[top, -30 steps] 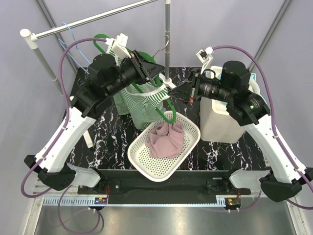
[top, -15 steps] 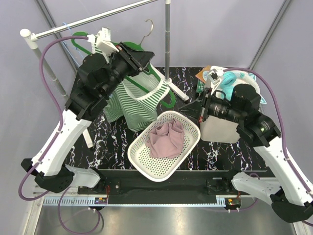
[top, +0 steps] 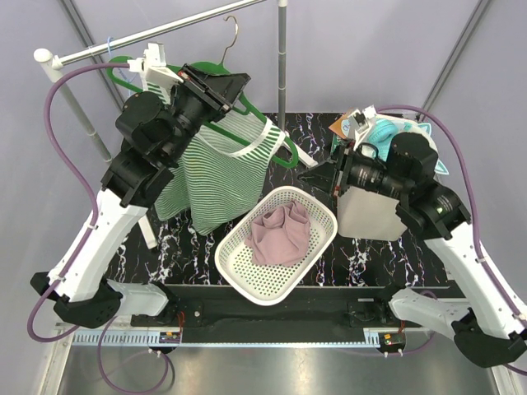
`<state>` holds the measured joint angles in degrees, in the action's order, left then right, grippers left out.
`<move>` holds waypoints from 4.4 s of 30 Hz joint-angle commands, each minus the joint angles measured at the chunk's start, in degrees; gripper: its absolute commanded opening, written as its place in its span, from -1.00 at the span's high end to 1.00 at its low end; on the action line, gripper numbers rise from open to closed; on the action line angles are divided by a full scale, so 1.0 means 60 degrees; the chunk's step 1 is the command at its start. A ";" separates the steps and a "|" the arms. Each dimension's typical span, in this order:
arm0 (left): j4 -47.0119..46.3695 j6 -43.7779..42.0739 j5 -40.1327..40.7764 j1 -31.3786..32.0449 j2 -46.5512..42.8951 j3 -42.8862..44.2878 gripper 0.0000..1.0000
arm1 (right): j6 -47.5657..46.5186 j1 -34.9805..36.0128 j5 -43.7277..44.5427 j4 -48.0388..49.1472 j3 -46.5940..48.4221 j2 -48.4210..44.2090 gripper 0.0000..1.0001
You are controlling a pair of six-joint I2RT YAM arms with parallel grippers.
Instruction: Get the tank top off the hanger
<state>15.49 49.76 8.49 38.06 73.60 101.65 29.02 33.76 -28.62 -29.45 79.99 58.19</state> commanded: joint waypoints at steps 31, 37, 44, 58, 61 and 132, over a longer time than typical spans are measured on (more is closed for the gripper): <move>-0.0281 0.0262 0.0533 0.0013 0.0345 0.0462 1.00 | -0.0119 0.0262 0.1063 0.1876 0.2781 0.3499 -0.05; -0.0281 0.0496 0.0372 0.0013 0.0287 0.0374 1.00 | -0.0061 0.0291 0.1254 0.2052 0.2900 0.3763 0.03; -0.0281 0.0496 0.0372 0.0013 0.0155 0.0271 1.00 | -0.0353 0.0306 0.1679 0.2184 0.2666 0.3515 0.31; -0.0515 0.0306 0.0663 0.0028 -0.0343 -0.0373 1.00 | -0.0120 0.0321 0.2792 0.3560 0.0499 0.1568 1.00; -0.0516 0.0160 0.0884 0.0013 -0.0475 -0.0403 1.00 | 0.0158 0.0306 0.3479 0.3590 -0.0365 0.0689 1.00; -1.1578 1.2391 -0.2483 -0.1246 -0.0682 -0.4362 1.00 | -0.0954 0.0292 0.0408 0.5875 0.2137 0.2722 1.00</move>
<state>-49.23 114.10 -6.35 30.68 67.53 70.76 25.32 35.73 -21.08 -2.20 90.04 77.28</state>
